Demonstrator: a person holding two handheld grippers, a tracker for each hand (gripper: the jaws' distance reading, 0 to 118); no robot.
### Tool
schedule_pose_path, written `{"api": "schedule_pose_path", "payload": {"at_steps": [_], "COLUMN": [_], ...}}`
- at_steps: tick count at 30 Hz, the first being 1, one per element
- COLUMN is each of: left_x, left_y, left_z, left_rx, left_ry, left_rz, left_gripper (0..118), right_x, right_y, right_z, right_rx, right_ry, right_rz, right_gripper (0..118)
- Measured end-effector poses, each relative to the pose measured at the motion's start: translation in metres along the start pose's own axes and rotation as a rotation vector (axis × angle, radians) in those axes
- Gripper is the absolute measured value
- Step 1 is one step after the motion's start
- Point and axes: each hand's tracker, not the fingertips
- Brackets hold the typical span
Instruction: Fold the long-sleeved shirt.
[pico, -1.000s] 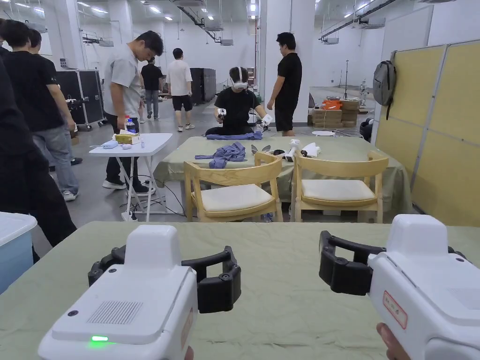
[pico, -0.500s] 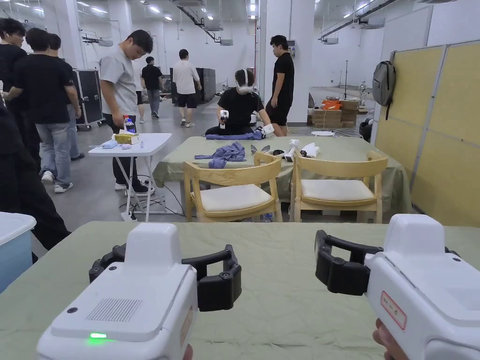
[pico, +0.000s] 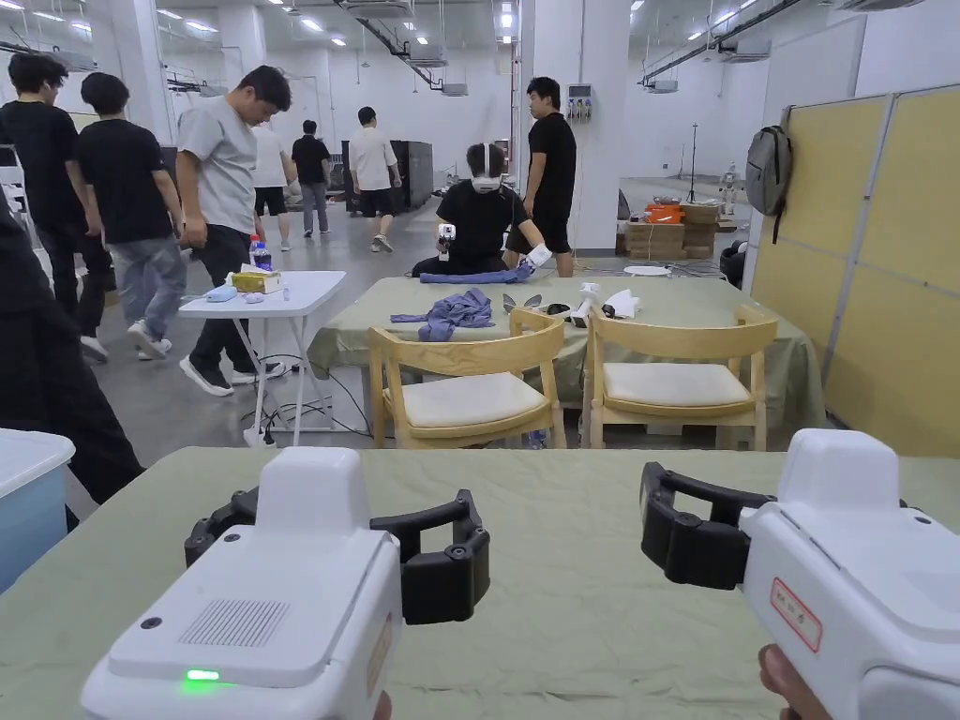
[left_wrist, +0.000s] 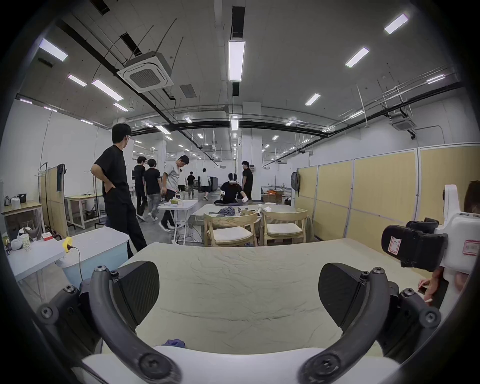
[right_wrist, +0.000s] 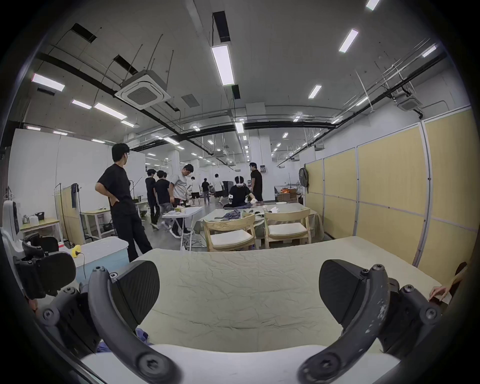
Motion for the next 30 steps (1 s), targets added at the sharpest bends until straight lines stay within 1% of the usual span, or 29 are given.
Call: {"api": "schedule_pose_path", "payload": {"at_steps": [5,7,8,9,10,11,12,13,15,17,20,22,23,26,29,30], "left_x": [0.001,-0.001,-0.002,-0.002,0.000,0.001,0.006,0.009,0.010,0.008,-0.014,-0.044,-0.060,-0.116,-0.170,-0.182], "left_y": [0.002,0.003,0.003,0.002,0.002,0.001,-0.001,-0.004,-0.008,-0.009,-0.010,-0.011,-0.011,-0.016,-0.025,-0.029], "left_z": [0.000,0.002,0.005,0.008,0.006,0.005,0.006,0.007,0.008,0.008,0.011,0.019,0.024,0.049,0.078,0.088], "left_rx": [-0.004,0.001,0.009,0.031,0.007,-0.001,-0.008,-0.018,-0.024,-0.035,-0.047,-0.042,-0.044,-0.068,-0.097,-0.110], "left_ry": [-0.005,-0.022,-0.052,-0.094,-0.110,-0.090,-0.099,-0.118,-0.123,-0.114,-0.067,0.017,0.057,0.235,0.434,0.484], "left_rz": [0.003,0.009,0.020,0.025,0.016,0.005,0.014,0.016,0.020,0.026,0.042,0.074,0.084,0.100,0.098,0.100], "left_gripper": [118,118,101,63,0,0,0,0,0,0,0,0,0,0,0,0], "right_x": [0.000,0.000,0.001,0.001,-0.001,-0.002,-0.003,-0.003,0.000,-0.002,-0.021,-0.049,-0.066,-0.137,-0.209,-0.227], "right_y": [0.002,0.002,0.002,0.001,0.001,0.000,-0.001,-0.003,-0.006,-0.008,-0.014,-0.017,-0.018,-0.023,-0.030,-0.033], "right_z": [0.002,0.006,0.008,0.011,0.012,0.011,0.015,0.018,0.019,0.017,0.009,0.002,-0.006,-0.007,-0.004,0.000], "right_rx": [0.030,0.005,0.003,0.007,0.013,0.008,0.024,0.028,0.031,0.019,0.018,0.000,-0.013,-0.021,-0.059,-0.076], "right_ry": [-0.017,-0.009,0.000,0.012,0.012,-0.008,-0.071,-0.055,-0.052,-0.066,-0.073,0.018,0.090,0.290,0.549,0.622], "right_rz": [-0.013,-0.009,-0.008,-0.011,-0.007,0.011,0.034,0.015,0.009,0.018,0.039,0.016,0.018,0.028,-0.027,-0.034], "right_gripper": [118,118,107,76,31,3,3,3,3,3,3,3,3,3,3,3]}}
